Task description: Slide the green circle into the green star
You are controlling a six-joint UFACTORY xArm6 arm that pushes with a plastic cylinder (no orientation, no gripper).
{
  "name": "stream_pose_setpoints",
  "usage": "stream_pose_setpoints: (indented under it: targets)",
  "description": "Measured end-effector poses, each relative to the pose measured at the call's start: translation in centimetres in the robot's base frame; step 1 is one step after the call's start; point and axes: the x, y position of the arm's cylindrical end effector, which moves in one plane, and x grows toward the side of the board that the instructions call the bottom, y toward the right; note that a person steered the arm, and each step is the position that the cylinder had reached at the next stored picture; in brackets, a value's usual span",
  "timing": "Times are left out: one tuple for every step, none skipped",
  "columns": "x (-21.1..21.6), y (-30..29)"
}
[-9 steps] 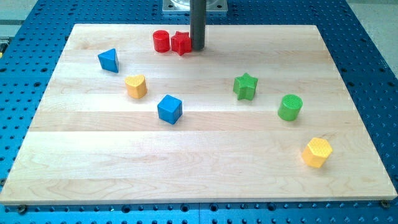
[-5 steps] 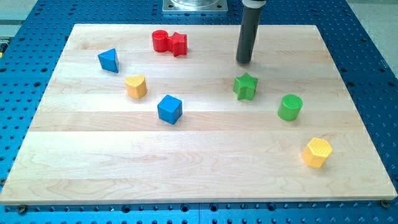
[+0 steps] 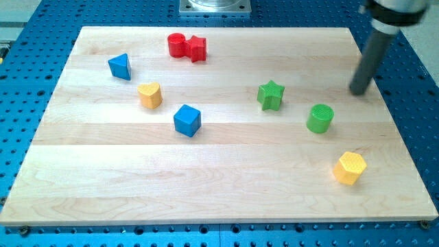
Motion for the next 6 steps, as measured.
stream_pose_setpoints:
  targets:
    - [6.8, -4.4]
    - [6.6, -11.5]
    - [8.9, -13.8]
    - [8.6, -16.2]
    - [5.0, -17.2]
    - [7.1, -17.4]
